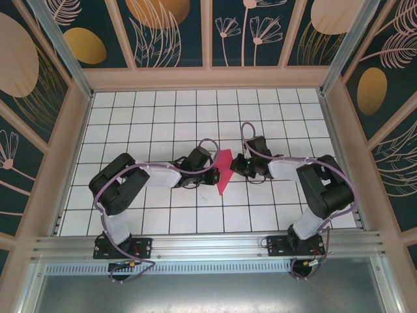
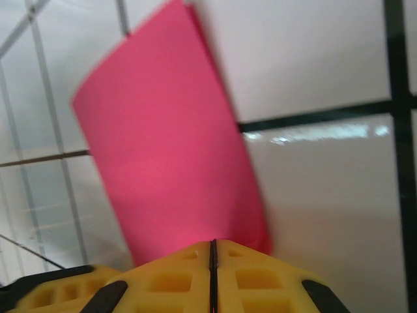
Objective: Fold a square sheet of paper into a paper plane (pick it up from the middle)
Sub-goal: Third fold the triangle at the center of the table.
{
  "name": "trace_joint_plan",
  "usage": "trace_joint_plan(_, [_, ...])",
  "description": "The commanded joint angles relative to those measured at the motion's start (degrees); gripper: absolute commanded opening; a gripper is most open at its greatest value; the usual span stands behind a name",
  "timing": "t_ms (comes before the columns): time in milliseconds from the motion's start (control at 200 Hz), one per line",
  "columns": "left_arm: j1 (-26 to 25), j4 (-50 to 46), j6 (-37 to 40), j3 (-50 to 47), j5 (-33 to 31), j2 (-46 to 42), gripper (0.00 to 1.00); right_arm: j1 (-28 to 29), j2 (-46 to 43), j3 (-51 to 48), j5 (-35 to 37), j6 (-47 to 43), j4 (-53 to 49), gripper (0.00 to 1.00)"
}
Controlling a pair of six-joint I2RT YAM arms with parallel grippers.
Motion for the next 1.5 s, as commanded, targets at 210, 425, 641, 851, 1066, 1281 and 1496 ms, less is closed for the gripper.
trace_joint_plan(210, [-0.9, -7.3, 1.9, -2.0, 0.3, -0.3, 0.02, -0.3, -3.0, -1.0, -1.4, 0.1, 1.2, 0.13])
trace_joint_plan(425, [-0.9, -11.1, 3.3, 0.7, -2.7, -3.4, 0.1, -2.3, -11.0, -0.3, 2.7, -1.6, -4.6, 0.23])
trace_joint_plan(641, [-1.2, -16.3, 4.9, 5.4, -6.1, -7.4, 0.26, -4.2, -13.9, -4.5, -0.3, -1.0, -1.7, 0.28])
trace_joint_plan(851, [-5.7, -24.3, 7.8, 12.1, -14.2, -6.4, 0.36, -5.5, -13.5, -5.9, -3.4, -0.5, 0.6, 0.31])
trace_joint_plan(1066, [-11.3, -33.0, 8.7, 18.3, -27.2, -3.1, 0.48, -8.2, -12.4, -6.7, -7.9, -0.4, 3.0, 0.32])
trace_joint_plan(1281, [-14.0, -38.3, 10.3, 23.1, -29.4, 1.6, 0.56, -8.7, -9.6, -6.2, -11.4, -0.6, 4.9, 0.33])
trace_joint_plan(1496, [-16.3, -41.9, 8.2, 26.3, -32.6, 5.4, 0.59, -8.8, -7.7, -5.4, -13.5, -1.2, 5.6, 0.33])
